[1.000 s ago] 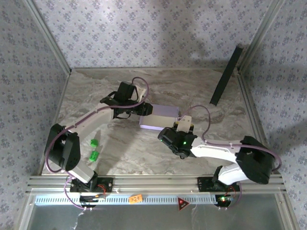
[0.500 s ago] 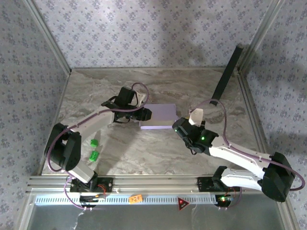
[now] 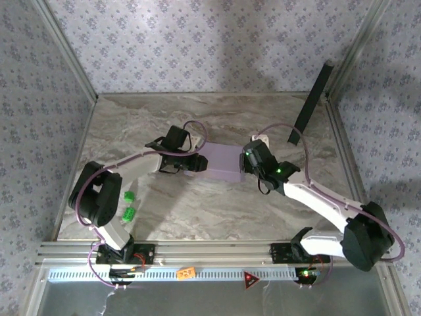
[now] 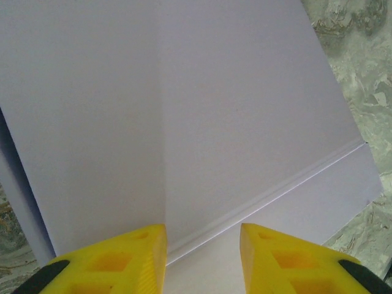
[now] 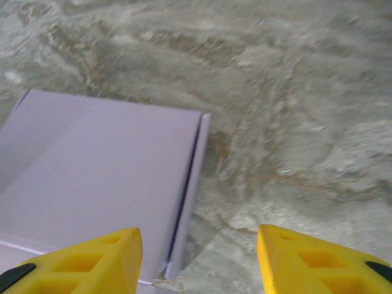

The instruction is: Fold the paper box

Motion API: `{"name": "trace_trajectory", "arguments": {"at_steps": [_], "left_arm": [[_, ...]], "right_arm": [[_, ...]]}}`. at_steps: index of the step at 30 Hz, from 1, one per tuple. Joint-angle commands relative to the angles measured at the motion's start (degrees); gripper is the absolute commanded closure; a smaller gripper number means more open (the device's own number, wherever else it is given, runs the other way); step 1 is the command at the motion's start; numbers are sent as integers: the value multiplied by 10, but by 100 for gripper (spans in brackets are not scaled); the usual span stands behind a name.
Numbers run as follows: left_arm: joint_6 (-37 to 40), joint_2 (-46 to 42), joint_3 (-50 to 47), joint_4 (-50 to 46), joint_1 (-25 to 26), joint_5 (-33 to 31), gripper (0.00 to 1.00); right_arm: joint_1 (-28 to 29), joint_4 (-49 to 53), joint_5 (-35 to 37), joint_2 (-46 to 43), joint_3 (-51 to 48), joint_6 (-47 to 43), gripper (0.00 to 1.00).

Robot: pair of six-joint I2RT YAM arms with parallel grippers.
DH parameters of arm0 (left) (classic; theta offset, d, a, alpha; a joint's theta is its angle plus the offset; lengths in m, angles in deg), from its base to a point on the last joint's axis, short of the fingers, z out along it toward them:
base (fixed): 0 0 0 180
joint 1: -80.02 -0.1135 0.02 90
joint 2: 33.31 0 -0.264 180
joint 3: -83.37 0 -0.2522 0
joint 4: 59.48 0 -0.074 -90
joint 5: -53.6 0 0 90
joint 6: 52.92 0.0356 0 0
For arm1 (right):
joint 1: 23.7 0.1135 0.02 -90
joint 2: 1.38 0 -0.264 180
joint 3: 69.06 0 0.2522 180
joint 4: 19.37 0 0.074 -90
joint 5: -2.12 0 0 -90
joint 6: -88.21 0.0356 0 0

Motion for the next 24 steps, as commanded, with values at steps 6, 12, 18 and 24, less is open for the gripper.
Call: {"name": "trace_trajectory", "arguments": {"at_steps": [6,12,18,24], "left_arm": [[3,26,-3,0,-2,10,63],[2,38,-4,1,-3,7,63],[-3,53,-9,-5,-3,3,63],[-13,86,-5,-36,-6,8,64]], "right_arm": [[-54,5,-221,98,64,0,53],[-65,-5,-282,154,66,4,68],[-80,-27,-312,213,37,17,75],[-84,-4,-281,263,34,20,81]]}}
